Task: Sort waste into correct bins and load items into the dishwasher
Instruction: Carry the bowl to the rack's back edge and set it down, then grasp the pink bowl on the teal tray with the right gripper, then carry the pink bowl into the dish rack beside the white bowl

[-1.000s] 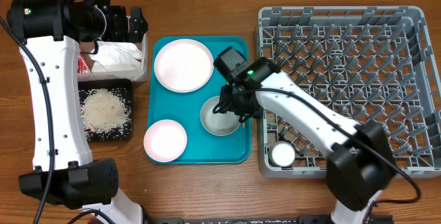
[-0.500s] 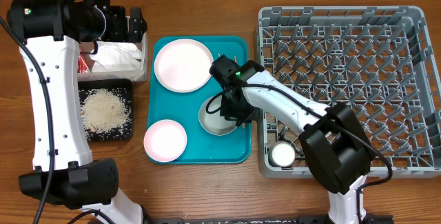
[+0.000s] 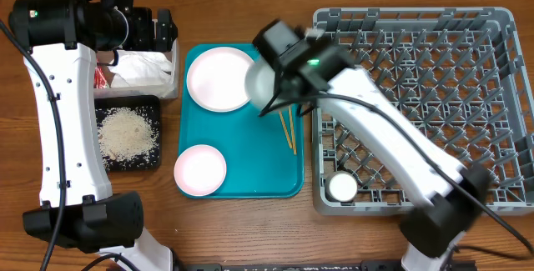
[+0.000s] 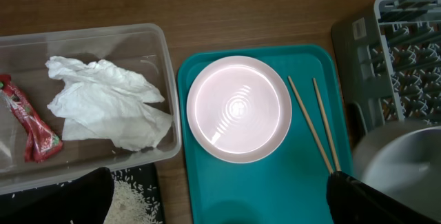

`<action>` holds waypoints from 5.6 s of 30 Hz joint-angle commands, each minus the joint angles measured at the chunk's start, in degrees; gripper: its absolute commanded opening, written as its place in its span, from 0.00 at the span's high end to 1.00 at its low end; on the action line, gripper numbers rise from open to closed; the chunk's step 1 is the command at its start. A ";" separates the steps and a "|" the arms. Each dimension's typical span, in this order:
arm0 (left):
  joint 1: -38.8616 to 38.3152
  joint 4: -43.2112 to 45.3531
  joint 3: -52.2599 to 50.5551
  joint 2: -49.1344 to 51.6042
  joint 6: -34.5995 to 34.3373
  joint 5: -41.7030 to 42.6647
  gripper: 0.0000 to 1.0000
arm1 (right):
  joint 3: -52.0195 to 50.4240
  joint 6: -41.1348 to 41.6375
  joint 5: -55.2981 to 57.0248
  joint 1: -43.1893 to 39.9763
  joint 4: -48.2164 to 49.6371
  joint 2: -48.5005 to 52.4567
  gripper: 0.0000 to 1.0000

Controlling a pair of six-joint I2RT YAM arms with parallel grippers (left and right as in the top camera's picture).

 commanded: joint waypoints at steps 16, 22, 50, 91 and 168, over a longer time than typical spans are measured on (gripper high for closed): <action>0.20 0.00 0.42 -0.39 0.33 -0.28 0.00 | -1.14 -15.72 51.01 -10.97 17.94 10.36 0.96; 0.20 0.00 0.42 -0.39 0.33 -0.26 0.00 | -1.16 -15.74 51.36 -11.85 19.54 15.82 0.96; 0.13 0.00 0.39 -0.39 0.33 -0.28 0.00 | 7.80 -15.50 16.13 -5.40 2.89 13.77 0.00; 0.09 0.00 0.39 -0.39 0.33 -0.28 0.00 | -15.91 4.28 -32.74 11.61 21.03 12.11 0.32; 0.09 0.00 0.39 -0.39 0.33 -0.28 0.00 | -17.77 17.49 43.50 -7.54 -17.44 -4.50 0.96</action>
